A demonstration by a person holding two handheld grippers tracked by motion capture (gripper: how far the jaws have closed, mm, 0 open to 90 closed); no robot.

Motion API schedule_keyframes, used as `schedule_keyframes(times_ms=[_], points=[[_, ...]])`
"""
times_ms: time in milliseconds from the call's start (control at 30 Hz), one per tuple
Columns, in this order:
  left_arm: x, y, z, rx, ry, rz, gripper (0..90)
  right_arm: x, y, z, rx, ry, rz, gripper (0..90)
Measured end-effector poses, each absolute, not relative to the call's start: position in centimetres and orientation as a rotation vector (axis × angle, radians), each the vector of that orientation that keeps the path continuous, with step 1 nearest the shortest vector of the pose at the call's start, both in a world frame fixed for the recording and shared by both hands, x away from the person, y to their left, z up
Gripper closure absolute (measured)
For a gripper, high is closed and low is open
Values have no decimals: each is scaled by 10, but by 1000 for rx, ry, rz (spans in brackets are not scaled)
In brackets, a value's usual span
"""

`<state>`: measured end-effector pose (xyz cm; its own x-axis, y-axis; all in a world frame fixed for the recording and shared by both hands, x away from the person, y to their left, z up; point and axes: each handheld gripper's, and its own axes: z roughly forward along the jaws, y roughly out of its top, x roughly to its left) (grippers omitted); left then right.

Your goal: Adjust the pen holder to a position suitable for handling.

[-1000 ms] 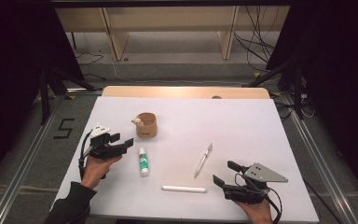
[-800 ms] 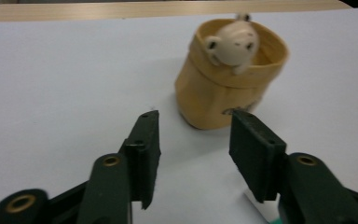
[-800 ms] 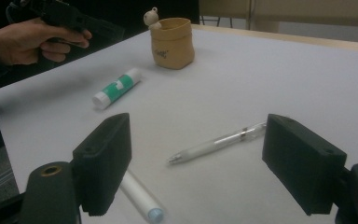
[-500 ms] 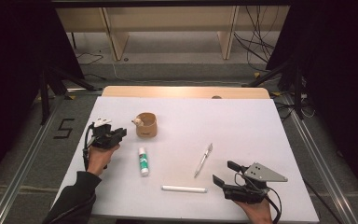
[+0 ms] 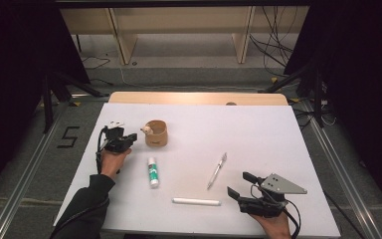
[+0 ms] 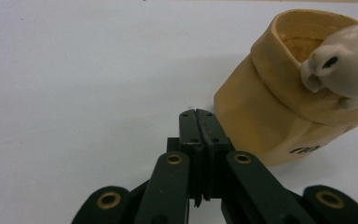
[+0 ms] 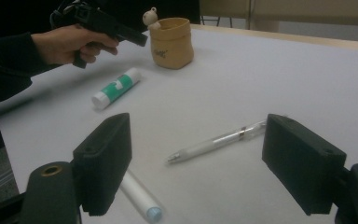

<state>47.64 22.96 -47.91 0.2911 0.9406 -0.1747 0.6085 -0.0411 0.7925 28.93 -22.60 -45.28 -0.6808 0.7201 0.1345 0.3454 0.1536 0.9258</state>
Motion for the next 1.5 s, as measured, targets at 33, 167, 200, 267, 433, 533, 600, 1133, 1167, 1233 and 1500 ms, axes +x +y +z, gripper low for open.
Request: schedule_keyframes(times_ms=[33,167,200,267,433,533,600,1133,1167,1233,1500], points=[[477,229,-479,1744,1407,513,892,289,-226,-453,1020,2100,1536,248],[481,225,-479,1738,1395,510,892,289,-225,-453,1017,2102,1532,248],[482,224,-479,1737,1393,507,892,289,-225,-453,1017,2103,1532,247],[485,223,-479,1739,1387,503,892,289,-225,-453,1016,2103,1532,247],[488,214,-478,1739,1375,498,892,289,-225,-453,1017,2099,1532,243],[490,212,-478,1748,1377,497,892,289,-226,-453,1015,2097,1534,243],[492,211,-478,1747,1382,494,893,289,-226,-453,1014,2095,1534,243],[497,200,-479,1749,1414,518,894,289,-227,-453,1015,2100,1530,243],[497,199,-479,1749,1414,518,894,289,-227,-453,1017,2101,1529,243],[498,195,-479,1752,1410,519,894,289,-227,-453,1015,2100,1527,243],[500,179,-478,1770,1391,513,894,289,-228,-453,1017,2104,1526,243]])
